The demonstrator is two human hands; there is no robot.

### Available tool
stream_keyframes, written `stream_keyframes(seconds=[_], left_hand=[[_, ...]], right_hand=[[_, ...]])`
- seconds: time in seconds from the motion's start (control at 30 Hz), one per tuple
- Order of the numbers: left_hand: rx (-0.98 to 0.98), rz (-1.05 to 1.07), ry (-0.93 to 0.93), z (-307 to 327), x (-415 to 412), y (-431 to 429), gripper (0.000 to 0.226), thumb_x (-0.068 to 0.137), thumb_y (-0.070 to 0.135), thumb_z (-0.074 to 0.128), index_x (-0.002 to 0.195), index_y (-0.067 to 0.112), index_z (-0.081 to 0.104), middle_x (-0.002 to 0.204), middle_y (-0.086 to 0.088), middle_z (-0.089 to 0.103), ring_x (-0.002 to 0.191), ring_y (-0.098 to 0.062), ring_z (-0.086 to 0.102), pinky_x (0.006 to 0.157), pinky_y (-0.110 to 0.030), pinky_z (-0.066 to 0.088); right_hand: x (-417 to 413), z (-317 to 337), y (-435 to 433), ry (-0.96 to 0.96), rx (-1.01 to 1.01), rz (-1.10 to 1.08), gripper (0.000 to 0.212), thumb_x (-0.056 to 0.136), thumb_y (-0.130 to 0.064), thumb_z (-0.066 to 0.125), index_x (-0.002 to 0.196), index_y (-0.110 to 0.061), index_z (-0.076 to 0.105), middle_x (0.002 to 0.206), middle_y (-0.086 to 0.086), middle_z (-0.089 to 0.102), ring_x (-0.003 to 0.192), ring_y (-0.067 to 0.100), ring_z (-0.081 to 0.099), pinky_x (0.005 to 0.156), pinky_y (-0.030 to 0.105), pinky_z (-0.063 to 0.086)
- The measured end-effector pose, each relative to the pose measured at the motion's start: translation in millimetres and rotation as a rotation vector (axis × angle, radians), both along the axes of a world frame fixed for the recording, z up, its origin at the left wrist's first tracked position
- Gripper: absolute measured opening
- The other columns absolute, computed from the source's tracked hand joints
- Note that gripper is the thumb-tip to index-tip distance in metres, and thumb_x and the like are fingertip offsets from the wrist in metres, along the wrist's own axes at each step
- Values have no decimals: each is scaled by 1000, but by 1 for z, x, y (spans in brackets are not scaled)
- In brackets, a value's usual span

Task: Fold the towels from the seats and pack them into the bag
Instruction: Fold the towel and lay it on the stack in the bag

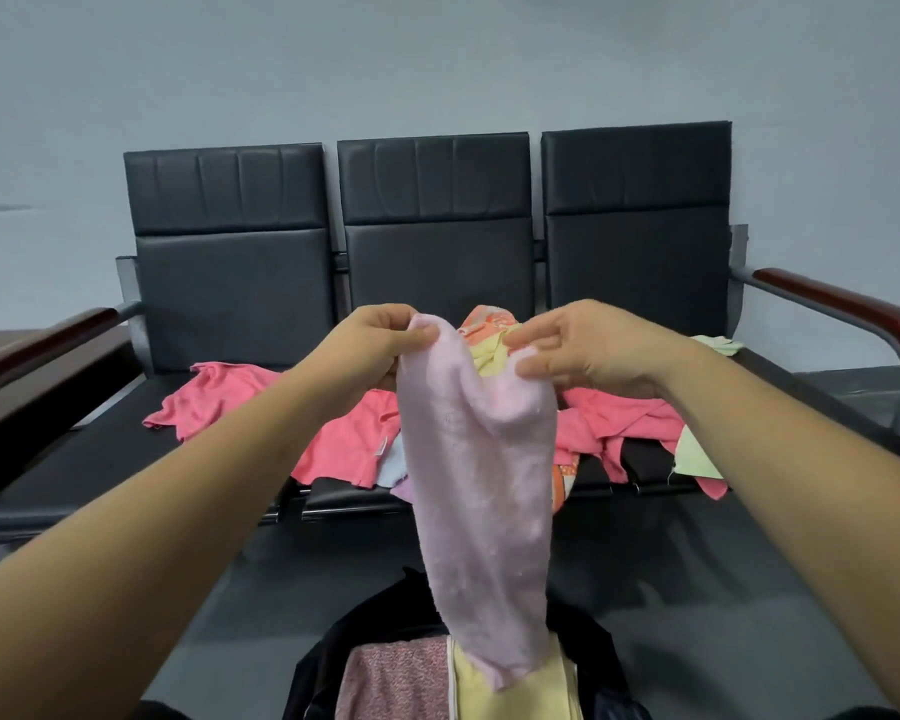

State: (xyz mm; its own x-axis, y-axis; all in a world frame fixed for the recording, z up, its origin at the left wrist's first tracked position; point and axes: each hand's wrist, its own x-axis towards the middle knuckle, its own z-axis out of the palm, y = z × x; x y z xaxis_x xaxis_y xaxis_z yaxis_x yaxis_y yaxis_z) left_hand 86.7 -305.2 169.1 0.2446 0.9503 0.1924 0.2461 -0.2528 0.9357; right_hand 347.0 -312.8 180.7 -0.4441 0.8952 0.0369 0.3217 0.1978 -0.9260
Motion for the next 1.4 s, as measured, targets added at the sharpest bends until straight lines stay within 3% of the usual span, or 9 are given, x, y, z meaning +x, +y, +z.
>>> stream_keyframes(seconds=[0.17, 0.33, 0.43, 0.5, 0.57, 0.73, 1.0, 1.17, 1.4], left_hand=[[-13, 11, -17, -10, 3, 9, 30, 96, 19, 67, 103, -10, 63, 89, -14, 60, 82, -26, 53, 73, -38, 43], [-91, -112, -330, -43, 0, 19, 15, 90, 17, 69, 104, 10, 71, 93, -5, 70, 84, -21, 65, 79, -35, 52], [-183, -310, -65, -81, 0, 18, 33, 86, 16, 78, 117, 10, 70, 115, -6, 73, 109, -22, 68, 98, -39, 53], [-142, -286, 187, -109, 3, 19, 21, 85, 18, 79, 105, 12, 76, 108, -1, 76, 107, -14, 68, 100, -35, 48], [-135, -207, 124, -129, 9, 22, 14, 86, 20, 79, 99, 16, 77, 105, 2, 76, 105, -9, 68, 99, -32, 46], [-273, -314, -120, -158, 36, 19, 73, 81, 20, 78, 143, 18, 40, 132, -8, 64, 124, -19, 62, 99, -32, 51], [-593, -343, 39, -161, 28, 39, 54, 74, 22, 89, 116, -5, 70, 120, -19, 71, 118, -35, 66, 109, -50, 46], [-619, -193, -292, -143, 29, 39, 50, 82, 13, 77, 127, -2, 62, 116, -20, 72, 107, -33, 70, 97, -45, 56], [-720, -195, -773, -117, 33, 37, 34, 90, 14, 60, 117, -4, 70, 115, -20, 70, 102, -28, 72, 86, -40, 60]], right_hand=[[-11, -15, 6, -208, -27, 169, 15, 92, -8, 71, 103, -1, 77, 106, 16, 74, 94, 24, 72, 90, 37, 60], [-12, -31, 21, 436, -114, 75, 14, 94, -3, 61, 103, 5, 68, 99, 14, 69, 89, 18, 70, 77, 30, 60], [-10, -34, 27, 676, -131, 16, 22, 90, -8, 62, 108, 4, 65, 98, 15, 67, 89, 21, 68, 79, 32, 61], [-11, -35, 30, 701, -137, -12, 17, 93, -7, 60, 105, 1, 67, 92, 12, 68, 85, 18, 67, 77, 30, 61], [-12, -39, 32, 697, -158, -14, 17, 92, -7, 60, 105, 1, 68, 92, 11, 68, 85, 18, 68, 79, 31, 61], [-18, -67, 39, 610, -221, 16, 14, 95, -3, 57, 101, 1, 70, 89, 9, 71, 87, 17, 69, 81, 31, 61], [1, -104, 65, 584, -277, -156, 20, 82, -2, 70, 102, -3, 71, 90, 7, 73, 88, 16, 71, 79, 34, 61], [3, -134, 77, 727, -470, -374, 17, 90, -3, 67, 106, 1, 68, 102, 15, 72, 86, 20, 75, 79, 34, 62], [-21, -148, 62, 514, -681, 5, 81, 85, -54, 68, 144, -4, 50, 138, 20, 59, 128, 33, 58, 111, 51, 44]])
